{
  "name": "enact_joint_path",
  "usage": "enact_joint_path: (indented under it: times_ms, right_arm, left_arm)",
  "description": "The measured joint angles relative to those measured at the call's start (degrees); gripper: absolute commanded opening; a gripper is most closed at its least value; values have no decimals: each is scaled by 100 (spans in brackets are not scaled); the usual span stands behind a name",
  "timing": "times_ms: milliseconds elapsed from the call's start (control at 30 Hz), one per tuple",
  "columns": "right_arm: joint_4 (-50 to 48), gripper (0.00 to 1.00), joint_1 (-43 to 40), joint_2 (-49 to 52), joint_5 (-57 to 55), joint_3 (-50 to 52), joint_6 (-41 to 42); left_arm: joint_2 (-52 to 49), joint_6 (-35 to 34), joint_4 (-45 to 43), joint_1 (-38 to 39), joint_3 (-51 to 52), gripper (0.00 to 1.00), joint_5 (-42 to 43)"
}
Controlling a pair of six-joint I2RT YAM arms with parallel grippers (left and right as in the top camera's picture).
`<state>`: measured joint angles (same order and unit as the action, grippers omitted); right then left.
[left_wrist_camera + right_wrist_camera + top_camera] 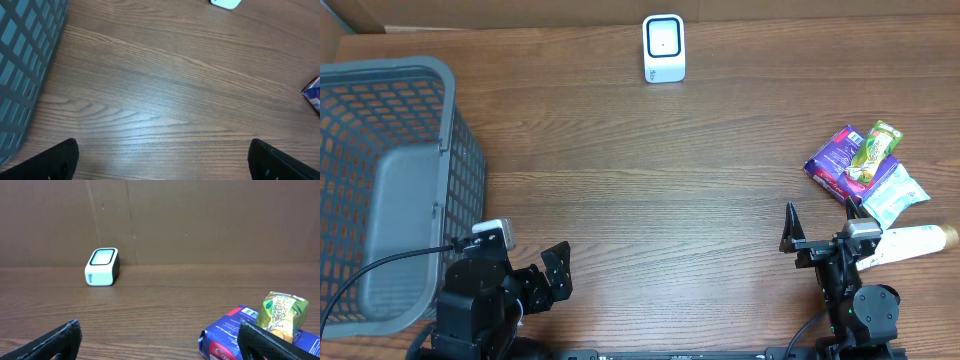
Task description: Scan the item barcode
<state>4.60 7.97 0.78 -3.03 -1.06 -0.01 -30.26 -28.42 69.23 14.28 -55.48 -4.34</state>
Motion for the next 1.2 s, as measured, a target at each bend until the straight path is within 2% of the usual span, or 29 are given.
enact_joint_path:
  times_ms: [567,700,833,1000,1200]
  right_arm:
    - [-2,100,0,0,0,0,0]
    - [0,100,0,0,2,0,0]
    - [0,100,0,0,0,0,2]
    - [0,100,0,0,-2,0,0]
    - [0,100,0,0,0,0,2]
  left_arm:
    - [22,0,-142,-155,173,100,-92]
    - [177,166,-1226,-535,787,99,-236]
    - [839,841,-3060,-846,1773,100,-238]
    - [1825,1716,-4798,-1130,2933,100,-208]
    - [2463,2662,-5681,-1550,3936,100,55]
